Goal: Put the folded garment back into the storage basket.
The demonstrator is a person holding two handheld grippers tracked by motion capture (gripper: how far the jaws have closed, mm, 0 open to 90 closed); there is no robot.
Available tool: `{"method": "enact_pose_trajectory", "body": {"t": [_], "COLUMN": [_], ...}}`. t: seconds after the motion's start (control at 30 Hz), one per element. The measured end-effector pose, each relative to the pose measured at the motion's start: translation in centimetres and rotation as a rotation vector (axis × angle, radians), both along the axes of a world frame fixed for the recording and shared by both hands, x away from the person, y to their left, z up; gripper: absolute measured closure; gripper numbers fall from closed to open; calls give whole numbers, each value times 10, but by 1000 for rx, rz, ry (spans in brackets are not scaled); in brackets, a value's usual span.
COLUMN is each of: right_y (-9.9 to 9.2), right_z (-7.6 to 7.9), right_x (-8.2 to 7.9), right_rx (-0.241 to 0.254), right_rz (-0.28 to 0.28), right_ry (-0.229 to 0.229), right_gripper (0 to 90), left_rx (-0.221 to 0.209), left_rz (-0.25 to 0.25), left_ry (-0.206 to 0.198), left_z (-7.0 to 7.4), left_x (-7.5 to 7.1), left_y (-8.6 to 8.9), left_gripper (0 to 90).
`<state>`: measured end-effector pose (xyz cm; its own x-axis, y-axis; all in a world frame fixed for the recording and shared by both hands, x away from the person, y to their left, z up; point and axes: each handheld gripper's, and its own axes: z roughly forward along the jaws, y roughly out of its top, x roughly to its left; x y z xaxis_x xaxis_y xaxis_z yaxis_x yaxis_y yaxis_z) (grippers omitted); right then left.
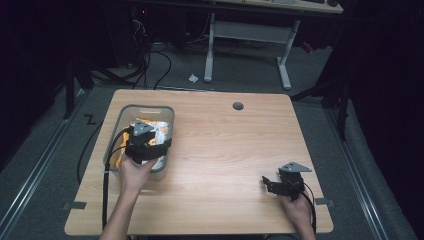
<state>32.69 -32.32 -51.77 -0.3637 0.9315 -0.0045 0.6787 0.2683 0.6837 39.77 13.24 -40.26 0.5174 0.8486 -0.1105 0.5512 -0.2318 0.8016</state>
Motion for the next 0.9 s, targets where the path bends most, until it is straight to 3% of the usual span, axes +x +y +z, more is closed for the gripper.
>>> {"method": "enact_pose_trajectory", "body": {"t": [0.23,0.47,0.9], "right_y": [0,0,0], "right_z": [0,0,0], "right_x": [0,0,0], "right_rx": [0,0,-1], "right_rz": [2,1,2], "right_ry": [-1,-1,-2], "right_gripper": [238,238,238], "left_rx": [-24,-5,-27], "left_rz": [-38,-52,-102], "left_ry": [4,2,0], "left_z": [-1,-5,-13], "left_x": [-6,-7,-13], "left_y": [-12,-20,-42], "left_gripper": [356,357,358]}}
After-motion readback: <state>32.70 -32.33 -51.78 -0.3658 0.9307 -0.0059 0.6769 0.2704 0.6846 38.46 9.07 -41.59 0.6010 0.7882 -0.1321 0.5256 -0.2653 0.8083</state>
